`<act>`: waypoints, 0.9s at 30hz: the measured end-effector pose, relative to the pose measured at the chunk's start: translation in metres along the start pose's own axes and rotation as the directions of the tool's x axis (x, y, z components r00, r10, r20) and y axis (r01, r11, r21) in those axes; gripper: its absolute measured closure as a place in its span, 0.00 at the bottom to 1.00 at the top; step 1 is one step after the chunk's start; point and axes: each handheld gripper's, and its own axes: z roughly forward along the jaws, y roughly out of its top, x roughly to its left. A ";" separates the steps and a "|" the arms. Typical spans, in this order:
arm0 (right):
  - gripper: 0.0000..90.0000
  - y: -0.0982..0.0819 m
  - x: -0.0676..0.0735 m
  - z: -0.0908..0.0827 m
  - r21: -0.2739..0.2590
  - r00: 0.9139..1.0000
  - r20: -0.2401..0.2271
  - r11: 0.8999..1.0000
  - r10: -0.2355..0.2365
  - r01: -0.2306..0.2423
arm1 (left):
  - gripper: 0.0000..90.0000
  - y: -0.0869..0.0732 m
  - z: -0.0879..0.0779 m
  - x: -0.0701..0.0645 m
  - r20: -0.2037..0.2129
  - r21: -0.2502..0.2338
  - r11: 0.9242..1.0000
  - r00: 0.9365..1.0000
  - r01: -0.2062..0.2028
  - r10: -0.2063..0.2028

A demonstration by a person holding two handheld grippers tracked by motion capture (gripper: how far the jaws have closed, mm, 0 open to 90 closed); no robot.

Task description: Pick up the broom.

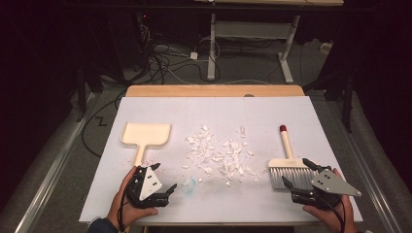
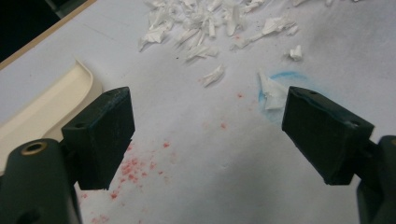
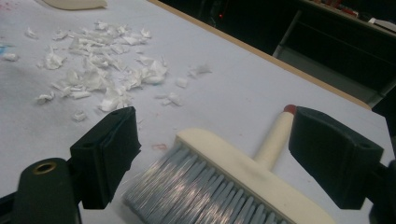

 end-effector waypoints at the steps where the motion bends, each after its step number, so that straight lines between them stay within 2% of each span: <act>1: 0.19 0.000 -0.001 0.001 0.003 1.000 -0.002 1.000 -0.003 0.003 | 0.18 0.000 0.000 0.000 0.004 0.001 1.000 1.000 -0.002 0.002; 8: 0.19 0.000 0.000 0.003 0.007 1.000 -0.013 1.000 -0.008 0.008 | 0.18 0.000 0.000 -0.003 0.005 0.009 1.000 1.000 -0.013 0.013; 13: 0.19 0.000 -0.002 0.008 0.044 1.000 -0.012 0.999 -0.006 0.006 | 0.18 -0.001 0.000 -0.004 0.008 0.017 1.000 1.000 -0.020 0.020; 21: 0.19 0.006 -0.013 0.016 0.067 0.999 0.041 0.998 0.005 -0.007 | 0.18 -0.001 -0.001 -0.007 0.018 0.015 0.999 0.999 -0.031 0.031; 22: 0.20 0.009 -0.017 0.020 0.089 0.998 0.057 0.996 -0.010 0.005 | 0.18 -0.001 -0.001 -0.007 0.020 0.013 0.999 0.999 -0.030 0.030; 23: 0.20 0.010 -0.019 0.021 0.092 0.998 0.061 0.996 0.000 -0.005 | 0.18 -0.001 -0.001 -0.007 0.020 0.014 0.999 0.999 -0.030 0.029; 27: 0.21 0.015 -0.026 0.027 0.119 1.000 0.027 0.993 -0.003 -0.001 | 0.18 -0.002 -0.001 -0.006 0.020 0.019 1.000 1.000 -0.025 0.024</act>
